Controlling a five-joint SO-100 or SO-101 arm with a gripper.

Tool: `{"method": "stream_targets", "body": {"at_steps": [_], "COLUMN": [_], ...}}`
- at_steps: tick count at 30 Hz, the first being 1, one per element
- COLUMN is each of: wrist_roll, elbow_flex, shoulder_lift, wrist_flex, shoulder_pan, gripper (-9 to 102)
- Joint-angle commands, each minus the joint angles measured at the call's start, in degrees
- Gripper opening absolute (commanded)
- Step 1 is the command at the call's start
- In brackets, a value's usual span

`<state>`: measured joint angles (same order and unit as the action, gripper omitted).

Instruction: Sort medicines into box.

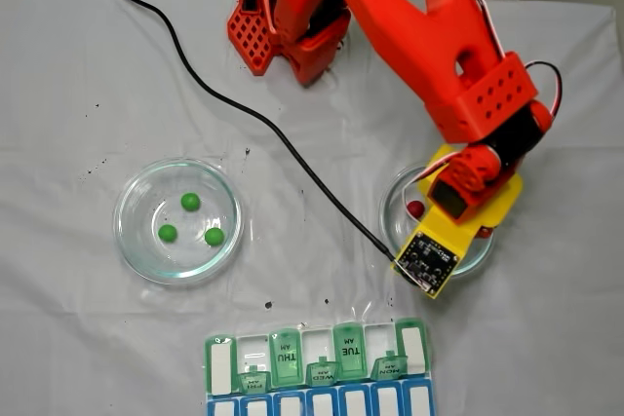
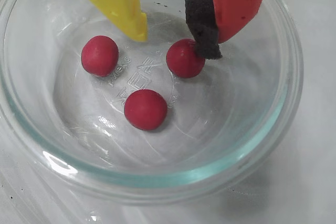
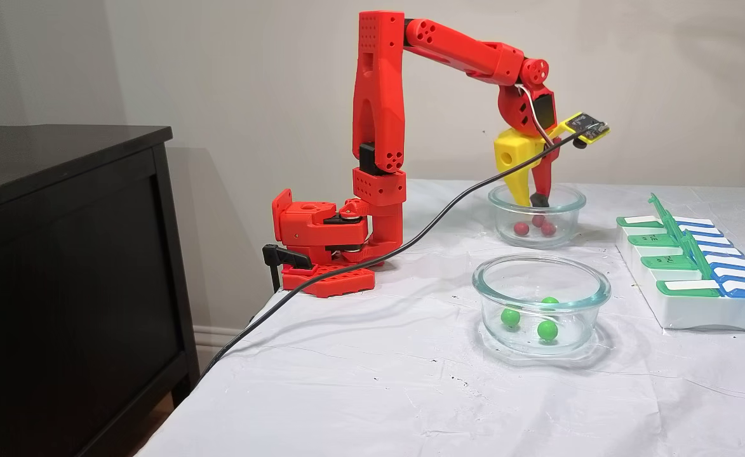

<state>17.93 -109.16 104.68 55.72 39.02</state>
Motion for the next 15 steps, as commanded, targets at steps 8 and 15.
{"method": "stream_targets", "body": {"at_steps": [8,15], "wrist_roll": [-0.26,-0.26], "elbow_flex": [2.81,1.41], "shoulder_lift": [1.05,1.14], "wrist_flex": [-3.08,-4.31], "shoulder_pan": [-0.79,-0.44], "gripper": [18,19]}}
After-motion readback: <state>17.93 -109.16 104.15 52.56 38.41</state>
